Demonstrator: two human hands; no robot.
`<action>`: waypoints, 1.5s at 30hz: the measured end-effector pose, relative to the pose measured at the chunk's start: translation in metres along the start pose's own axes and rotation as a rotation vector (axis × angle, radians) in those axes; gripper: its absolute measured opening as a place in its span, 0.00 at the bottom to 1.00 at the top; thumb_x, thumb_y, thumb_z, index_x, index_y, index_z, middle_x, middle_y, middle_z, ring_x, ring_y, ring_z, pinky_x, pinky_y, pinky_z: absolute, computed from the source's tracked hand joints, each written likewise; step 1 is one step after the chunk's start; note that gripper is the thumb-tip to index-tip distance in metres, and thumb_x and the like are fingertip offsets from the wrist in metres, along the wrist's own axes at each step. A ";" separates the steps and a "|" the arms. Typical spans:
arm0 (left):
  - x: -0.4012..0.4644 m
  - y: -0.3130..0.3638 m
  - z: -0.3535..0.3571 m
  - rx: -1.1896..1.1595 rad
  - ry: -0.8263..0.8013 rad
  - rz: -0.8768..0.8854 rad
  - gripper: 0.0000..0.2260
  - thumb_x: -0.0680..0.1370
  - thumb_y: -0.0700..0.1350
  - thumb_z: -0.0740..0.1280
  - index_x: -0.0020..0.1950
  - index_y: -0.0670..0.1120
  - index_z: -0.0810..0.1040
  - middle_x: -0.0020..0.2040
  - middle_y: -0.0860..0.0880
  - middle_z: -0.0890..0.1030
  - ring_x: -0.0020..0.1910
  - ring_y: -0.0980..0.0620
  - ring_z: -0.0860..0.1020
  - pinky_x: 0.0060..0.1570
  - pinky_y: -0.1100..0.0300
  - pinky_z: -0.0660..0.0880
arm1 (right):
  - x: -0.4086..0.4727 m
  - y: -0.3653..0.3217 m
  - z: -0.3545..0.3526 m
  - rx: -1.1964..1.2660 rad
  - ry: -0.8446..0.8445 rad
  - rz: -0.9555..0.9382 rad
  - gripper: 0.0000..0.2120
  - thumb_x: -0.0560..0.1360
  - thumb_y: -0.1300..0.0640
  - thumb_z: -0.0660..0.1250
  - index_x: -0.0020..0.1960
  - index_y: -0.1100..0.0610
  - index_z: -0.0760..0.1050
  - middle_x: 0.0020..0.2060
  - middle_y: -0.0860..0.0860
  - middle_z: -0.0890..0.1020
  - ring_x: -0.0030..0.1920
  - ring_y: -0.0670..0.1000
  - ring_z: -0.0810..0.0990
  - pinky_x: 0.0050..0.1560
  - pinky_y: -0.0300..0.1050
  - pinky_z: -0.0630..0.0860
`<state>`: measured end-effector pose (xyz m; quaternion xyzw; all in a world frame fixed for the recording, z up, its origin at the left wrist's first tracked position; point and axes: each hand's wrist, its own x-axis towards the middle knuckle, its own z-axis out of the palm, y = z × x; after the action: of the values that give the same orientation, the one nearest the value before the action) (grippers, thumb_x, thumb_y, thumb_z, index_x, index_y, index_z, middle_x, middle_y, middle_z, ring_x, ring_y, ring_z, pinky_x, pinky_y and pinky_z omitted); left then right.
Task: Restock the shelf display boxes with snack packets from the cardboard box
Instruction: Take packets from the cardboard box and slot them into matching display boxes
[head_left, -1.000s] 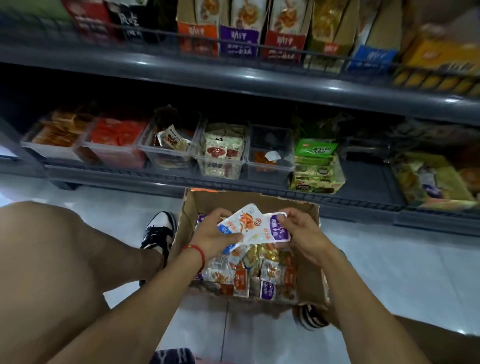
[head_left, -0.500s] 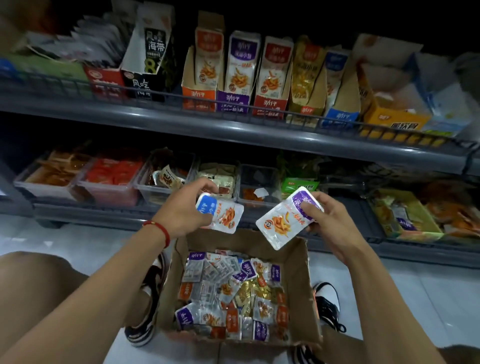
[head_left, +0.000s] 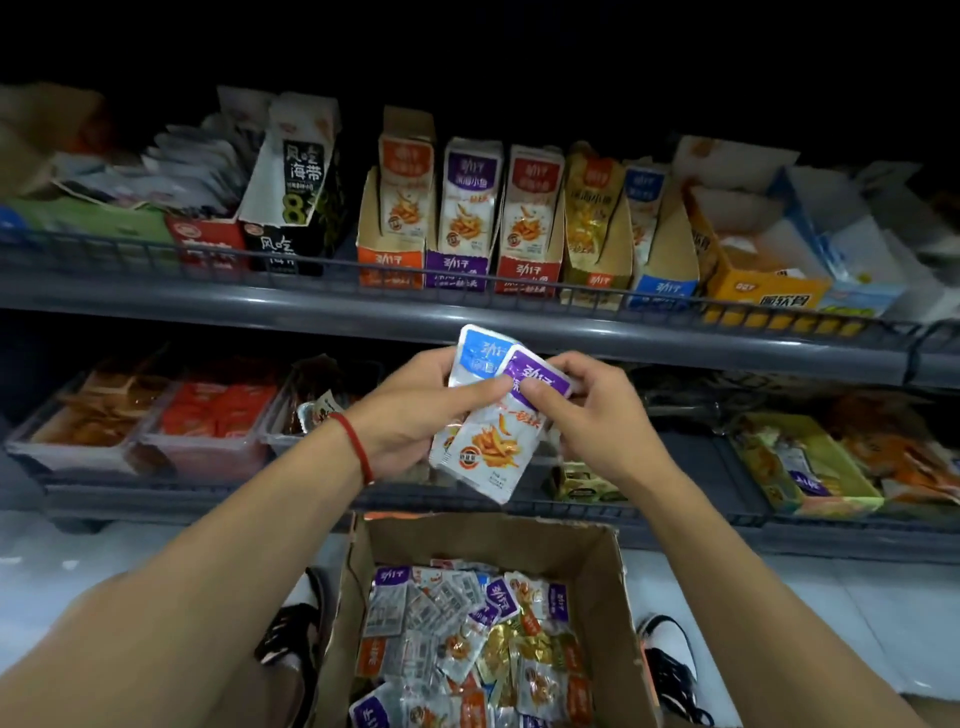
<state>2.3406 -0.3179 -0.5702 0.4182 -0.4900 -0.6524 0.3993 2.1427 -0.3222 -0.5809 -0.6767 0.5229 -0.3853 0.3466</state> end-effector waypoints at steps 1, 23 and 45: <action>0.004 0.004 -0.002 0.020 0.011 0.015 0.12 0.80 0.36 0.68 0.63 0.43 0.78 0.55 0.40 0.85 0.52 0.43 0.85 0.51 0.48 0.83 | 0.007 -0.006 -0.003 -0.025 0.016 -0.006 0.10 0.78 0.48 0.71 0.54 0.53 0.79 0.44 0.46 0.86 0.43 0.43 0.86 0.38 0.41 0.81; 0.027 0.039 -0.070 0.009 0.627 0.140 0.10 0.79 0.37 0.69 0.51 0.53 0.81 0.44 0.49 0.86 0.42 0.48 0.86 0.38 0.53 0.83 | 0.222 -0.112 -0.018 -0.511 0.185 -0.312 0.14 0.82 0.52 0.66 0.66 0.54 0.75 0.57 0.53 0.81 0.52 0.47 0.78 0.41 0.36 0.75; 0.021 0.043 -0.069 0.013 0.607 0.130 0.10 0.78 0.37 0.68 0.51 0.53 0.80 0.45 0.49 0.86 0.43 0.48 0.85 0.36 0.57 0.82 | 0.240 -0.086 0.018 -0.983 0.358 -0.401 0.22 0.78 0.54 0.71 0.71 0.55 0.71 0.69 0.57 0.73 0.61 0.60 0.79 0.55 0.54 0.79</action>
<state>2.4030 -0.3668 -0.5432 0.5643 -0.3782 -0.4676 0.5656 2.2340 -0.5364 -0.4765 -0.7689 0.5529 -0.2632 -0.1839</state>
